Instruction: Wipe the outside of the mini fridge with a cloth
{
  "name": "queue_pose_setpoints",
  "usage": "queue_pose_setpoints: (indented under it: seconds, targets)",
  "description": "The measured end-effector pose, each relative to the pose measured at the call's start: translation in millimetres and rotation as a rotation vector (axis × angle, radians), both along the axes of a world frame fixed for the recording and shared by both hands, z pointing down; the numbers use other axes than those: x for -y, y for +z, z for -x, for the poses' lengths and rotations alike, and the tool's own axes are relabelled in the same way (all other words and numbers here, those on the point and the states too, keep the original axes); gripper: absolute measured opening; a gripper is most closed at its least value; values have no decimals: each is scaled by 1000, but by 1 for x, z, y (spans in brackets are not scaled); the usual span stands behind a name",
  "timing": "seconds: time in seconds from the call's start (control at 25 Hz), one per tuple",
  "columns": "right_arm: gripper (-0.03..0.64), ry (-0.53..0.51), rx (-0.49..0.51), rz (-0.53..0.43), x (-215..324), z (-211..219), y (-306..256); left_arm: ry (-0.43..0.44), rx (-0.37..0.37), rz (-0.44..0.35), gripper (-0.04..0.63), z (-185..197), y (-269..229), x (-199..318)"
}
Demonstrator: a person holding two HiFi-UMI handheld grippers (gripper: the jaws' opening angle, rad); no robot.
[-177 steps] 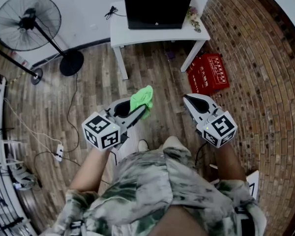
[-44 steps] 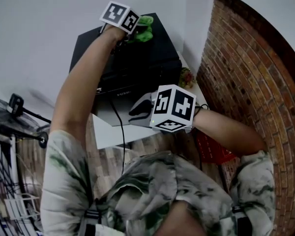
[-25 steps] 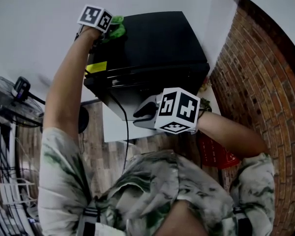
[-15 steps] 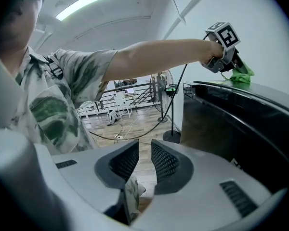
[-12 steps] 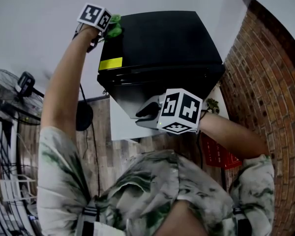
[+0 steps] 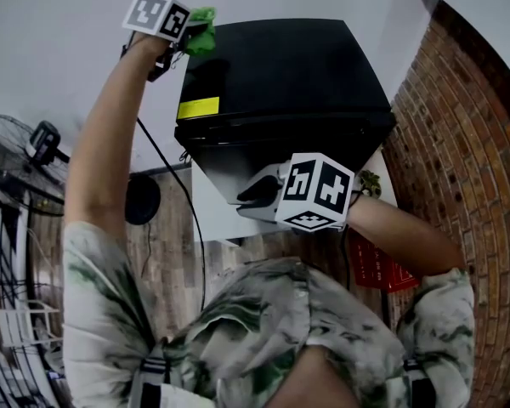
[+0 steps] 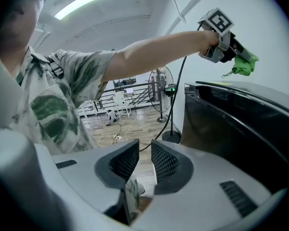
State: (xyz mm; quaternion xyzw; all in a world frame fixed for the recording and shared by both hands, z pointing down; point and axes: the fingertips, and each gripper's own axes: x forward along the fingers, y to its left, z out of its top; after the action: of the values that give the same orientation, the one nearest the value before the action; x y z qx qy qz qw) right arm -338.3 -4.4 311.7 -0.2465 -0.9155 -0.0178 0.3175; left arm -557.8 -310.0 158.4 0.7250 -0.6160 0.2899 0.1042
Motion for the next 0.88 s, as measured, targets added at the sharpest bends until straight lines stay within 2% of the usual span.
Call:
queue_pose_setpoints:
  seconds: [0.48, 0.88]
  targets:
    - [95, 11, -27, 13, -30, 28, 15, 52, -31, -70, 135, 14, -20, -54]
    - [91, 91, 4, 0, -55, 58, 27, 130, -76, -150, 135, 27, -28, -112]
